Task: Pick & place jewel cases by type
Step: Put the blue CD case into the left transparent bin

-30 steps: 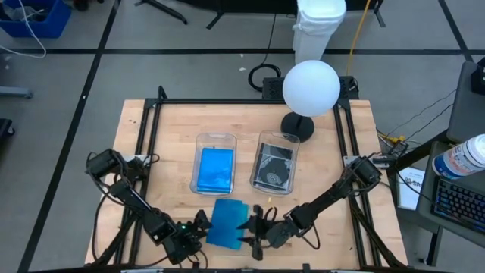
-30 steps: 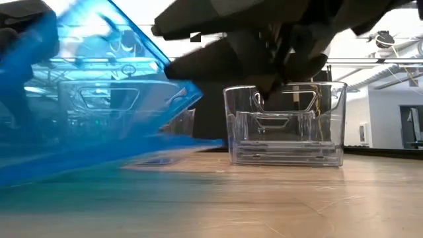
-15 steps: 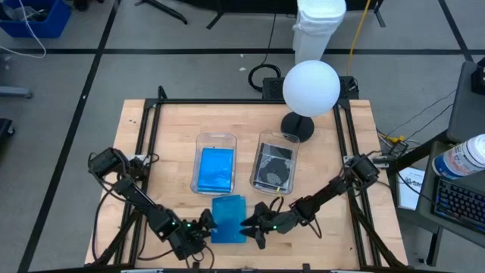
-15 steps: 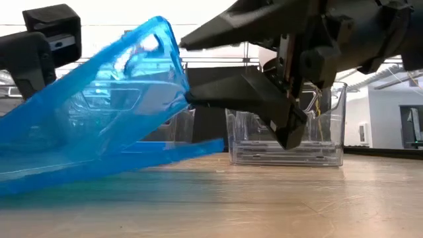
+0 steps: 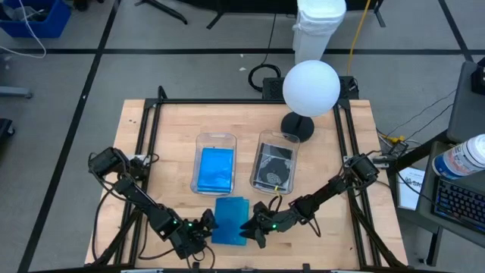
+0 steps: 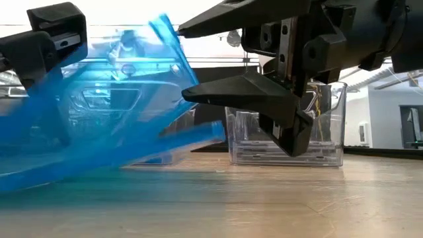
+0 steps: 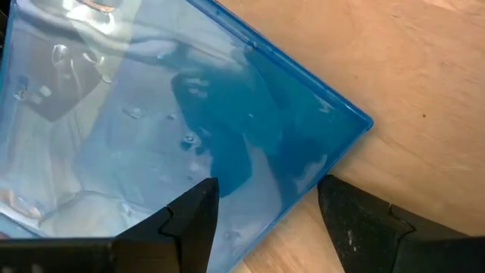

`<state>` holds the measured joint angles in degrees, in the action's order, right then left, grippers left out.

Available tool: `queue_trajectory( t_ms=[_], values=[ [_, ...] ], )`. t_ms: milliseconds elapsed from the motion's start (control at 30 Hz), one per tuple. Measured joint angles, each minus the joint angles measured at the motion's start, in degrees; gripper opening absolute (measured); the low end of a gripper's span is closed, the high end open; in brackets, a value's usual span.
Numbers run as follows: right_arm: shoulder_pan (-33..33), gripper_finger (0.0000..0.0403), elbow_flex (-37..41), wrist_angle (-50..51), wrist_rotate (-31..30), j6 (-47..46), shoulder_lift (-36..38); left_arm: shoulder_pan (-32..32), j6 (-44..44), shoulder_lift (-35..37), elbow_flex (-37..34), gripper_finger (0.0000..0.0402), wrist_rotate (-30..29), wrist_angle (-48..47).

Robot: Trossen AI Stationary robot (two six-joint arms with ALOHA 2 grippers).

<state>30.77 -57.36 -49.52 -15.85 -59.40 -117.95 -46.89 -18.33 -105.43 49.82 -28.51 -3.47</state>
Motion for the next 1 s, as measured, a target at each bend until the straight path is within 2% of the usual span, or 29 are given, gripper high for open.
queue_trajectory(
  t_ms=[367, 567, 767, 1000],
  values=[
    [-0.3, 0.0194, 0.0, 0.8, 1.0, -4.6, 0.0, -0.8, 0.6, 0.0, 0.0, 0.0232, 0.5, -2.1],
    [-1.8, 0.0179, 0.0, 6.3, 0.9, -8.7, 0.0, -0.3, -0.9, 0.0, 0.0, 0.0232, 0.4, -1.4],
    [-2.3, 0.013, 0.0, 7.8, 1.1, -4.9, 0.0, -0.3, -0.4, -0.1, -0.1, 0.0232, 0.4, -0.4],
    [-2.2, 0.0027, 0.0, 7.9, 0.3, 1.8, 0.0, -0.3, 2.3, -0.1, -0.1, 0.0232, 0.0, -0.2]
  ],
)
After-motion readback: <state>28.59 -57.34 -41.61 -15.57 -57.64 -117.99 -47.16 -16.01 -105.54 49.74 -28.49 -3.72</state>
